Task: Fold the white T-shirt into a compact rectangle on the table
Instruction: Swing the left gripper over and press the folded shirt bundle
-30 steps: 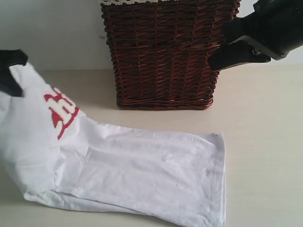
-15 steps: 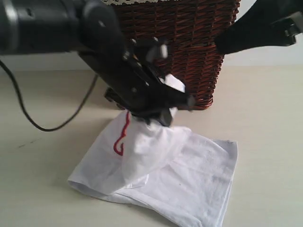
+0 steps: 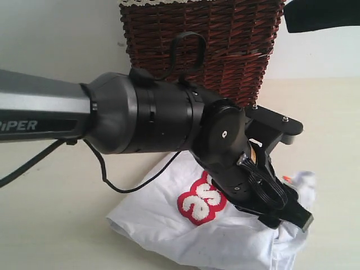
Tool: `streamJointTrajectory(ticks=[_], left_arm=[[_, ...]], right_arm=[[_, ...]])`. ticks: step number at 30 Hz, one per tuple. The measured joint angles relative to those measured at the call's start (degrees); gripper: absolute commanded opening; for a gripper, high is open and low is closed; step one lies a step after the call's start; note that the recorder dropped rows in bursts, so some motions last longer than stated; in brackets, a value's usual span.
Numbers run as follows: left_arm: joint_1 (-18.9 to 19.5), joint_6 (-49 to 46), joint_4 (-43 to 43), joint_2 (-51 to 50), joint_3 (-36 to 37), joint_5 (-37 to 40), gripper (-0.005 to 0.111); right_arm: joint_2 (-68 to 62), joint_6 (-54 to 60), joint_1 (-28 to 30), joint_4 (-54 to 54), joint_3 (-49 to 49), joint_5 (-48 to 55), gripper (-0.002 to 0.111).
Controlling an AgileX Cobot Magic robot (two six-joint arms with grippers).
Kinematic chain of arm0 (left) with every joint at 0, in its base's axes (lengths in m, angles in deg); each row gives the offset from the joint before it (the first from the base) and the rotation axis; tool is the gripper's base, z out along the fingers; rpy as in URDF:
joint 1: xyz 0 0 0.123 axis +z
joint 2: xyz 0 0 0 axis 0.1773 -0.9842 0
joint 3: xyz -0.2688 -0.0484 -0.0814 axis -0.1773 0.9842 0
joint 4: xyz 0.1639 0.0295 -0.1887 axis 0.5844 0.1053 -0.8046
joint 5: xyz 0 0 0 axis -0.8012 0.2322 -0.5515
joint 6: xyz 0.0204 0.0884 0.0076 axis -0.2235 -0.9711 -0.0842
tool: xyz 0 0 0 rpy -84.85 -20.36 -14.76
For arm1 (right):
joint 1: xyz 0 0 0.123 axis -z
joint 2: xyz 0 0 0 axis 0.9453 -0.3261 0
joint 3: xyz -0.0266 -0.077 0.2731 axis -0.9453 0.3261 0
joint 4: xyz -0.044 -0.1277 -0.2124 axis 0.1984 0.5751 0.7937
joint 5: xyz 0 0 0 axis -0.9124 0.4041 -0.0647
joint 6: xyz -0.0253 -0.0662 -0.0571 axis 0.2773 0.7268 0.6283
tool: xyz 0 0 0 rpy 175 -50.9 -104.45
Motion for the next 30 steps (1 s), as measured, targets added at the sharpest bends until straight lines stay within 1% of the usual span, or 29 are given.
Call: streamJointTrajectory(ticks=[3, 4, 5, 6, 9, 11, 15, 18, 25, 30], left_arm=[[0.0, -0.5, 1.4, 0.2, 0.0, 0.1, 0.062], [0.0, -0.9, 1.7, 0.6, 0.0, 0.4, 0.06], [0.0, -1.4, 1.8, 1.0, 0.0, 0.8, 0.054], [0.0, -2.2, 2.1, 1.9, 0.0, 1.5, 0.047], [0.0, -3.1, 3.3, 3.8, -0.1, 4.2, 0.017], [0.0, -3.4, 3.7, 4.2, -0.2, 5.5, 0.0], [0.0, -4.4, 4.0, 2.9, 1.0, 6.7, 0.001], [0.0, -5.5, 2.1, 0.0, 2.3, 7.3, 0.001], [0.0, -17.9, -9.7, -4.4, 3.0, 14.2, 0.001], [0.0, -20.7, -11.3, -4.9, 3.0, 15.5, 0.001]], right_arm=[[0.0, 0.0, 0.0, 0.0, 0.0, -0.1, 0.0], [0.0, 0.0, 0.0, 0.0, 0.0, -0.1, 0.0], [0.0, 0.0, 0.0, 0.0, 0.0, -0.1, 0.0], [0.0, 0.0, 0.0, 0.0, 0.0, -0.1, 0.0], [0.0, 0.0, 0.0, 0.0, 0.0, -0.1, 0.0], [0.0, 0.0, 0.0, 0.0, 0.0, -0.1, 0.0], [0.0, 0.0, 0.0, 0.0, 0.0, -0.1, 0.0], [0.0, 0.0, 0.0, 0.0, 0.0, -0.1, 0.0], [0.0, 0.0, 0.0, 0.0, 0.0, -0.1, 0.0], [0.0, 0.0, 0.0, 0.0, 0.0, 0.0, 0.0]])
